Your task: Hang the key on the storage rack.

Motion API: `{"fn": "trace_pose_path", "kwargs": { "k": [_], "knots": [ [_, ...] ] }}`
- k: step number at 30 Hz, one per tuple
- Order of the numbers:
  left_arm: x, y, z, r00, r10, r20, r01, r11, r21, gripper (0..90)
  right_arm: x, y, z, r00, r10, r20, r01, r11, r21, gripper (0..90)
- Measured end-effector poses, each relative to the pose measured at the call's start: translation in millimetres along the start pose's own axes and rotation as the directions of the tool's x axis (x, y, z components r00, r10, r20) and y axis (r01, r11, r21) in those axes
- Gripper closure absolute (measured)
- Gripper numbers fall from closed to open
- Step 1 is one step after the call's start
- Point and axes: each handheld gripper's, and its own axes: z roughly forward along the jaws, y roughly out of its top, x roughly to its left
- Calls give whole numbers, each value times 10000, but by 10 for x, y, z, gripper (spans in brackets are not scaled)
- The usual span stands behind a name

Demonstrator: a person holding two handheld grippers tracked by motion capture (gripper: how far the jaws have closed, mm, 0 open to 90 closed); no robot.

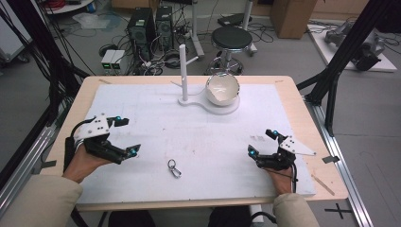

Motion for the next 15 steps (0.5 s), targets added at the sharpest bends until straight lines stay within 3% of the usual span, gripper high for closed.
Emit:
{"fn": "trace_pose_path", "kwargs": {
  "k": [5,8,9,10,11,12,15],
  "knots": [
    [20,94,145,9983,325,486,-342,9988,358,17,1,0,0,10000,-18,13,18,10000,0,8],
    [14,162,264,9917,554,1160,-635,9957,668,17,3,0,-2,10000,2,25,-2,10000,30,8],
    [14,162,264,9917,554,1160,-635,9957,668,17,3,0,-2,10000,2,25,-2,10000,30,8],
    [5,185,320,9860,658,1534,-779,9942,745,17,1,0,0,10000,-14,17,14,10000,13,8],
    [5,185,320,9860,658,1534,-779,9942,745,17,1,0,0,10000,-5,4,5,10000,3,8],
    [-6,191,380,9802,822,1804,-993,9912,879,17,1,0,0,10000,-3,0,3,10000,-2,8],
    [-1,179,477,9750,847,2055,-1110,9866,1198,17,3,0,-1,10000,-18,20,18,10000,27,8]
  ]
}}
